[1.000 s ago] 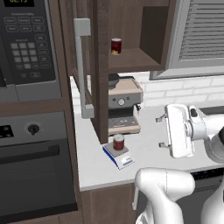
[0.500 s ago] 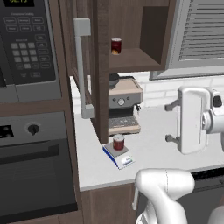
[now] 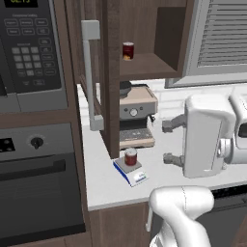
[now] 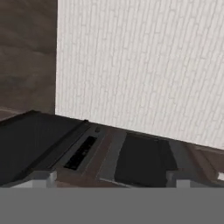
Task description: Pick the canned food and place it on the digital scale for weighing, and close the cabinet.
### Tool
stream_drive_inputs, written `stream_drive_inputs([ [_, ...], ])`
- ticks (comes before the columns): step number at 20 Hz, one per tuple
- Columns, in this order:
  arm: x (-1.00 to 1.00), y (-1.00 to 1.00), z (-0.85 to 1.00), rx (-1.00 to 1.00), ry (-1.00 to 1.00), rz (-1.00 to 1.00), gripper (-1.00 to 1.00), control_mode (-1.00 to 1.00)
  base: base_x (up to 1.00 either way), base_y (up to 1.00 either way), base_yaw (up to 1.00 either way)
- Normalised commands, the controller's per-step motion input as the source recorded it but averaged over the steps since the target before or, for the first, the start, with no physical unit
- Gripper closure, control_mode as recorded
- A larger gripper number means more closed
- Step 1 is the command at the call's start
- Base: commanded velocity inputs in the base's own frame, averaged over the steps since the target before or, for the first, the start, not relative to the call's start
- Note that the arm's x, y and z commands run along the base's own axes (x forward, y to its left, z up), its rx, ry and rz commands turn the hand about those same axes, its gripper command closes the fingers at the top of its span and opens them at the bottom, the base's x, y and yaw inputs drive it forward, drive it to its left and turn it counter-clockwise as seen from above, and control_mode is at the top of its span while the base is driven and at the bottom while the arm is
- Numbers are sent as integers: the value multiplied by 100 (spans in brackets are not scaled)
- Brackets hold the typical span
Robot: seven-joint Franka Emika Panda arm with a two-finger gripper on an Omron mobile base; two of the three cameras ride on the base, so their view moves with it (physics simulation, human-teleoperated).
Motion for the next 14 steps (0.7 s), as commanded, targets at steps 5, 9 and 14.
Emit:
stream_drive_inputs([
  [5, -34, 100, -1, -2, -39, -23, -100, -100, 0, 0, 0],
  [9, -51, 99, -11, 0, -42, -36, -100, -100, 0, 0, 0],
  [14, -50, 100, -61, 12, -45, -44, -100, -100, 0, 0, 0],
])
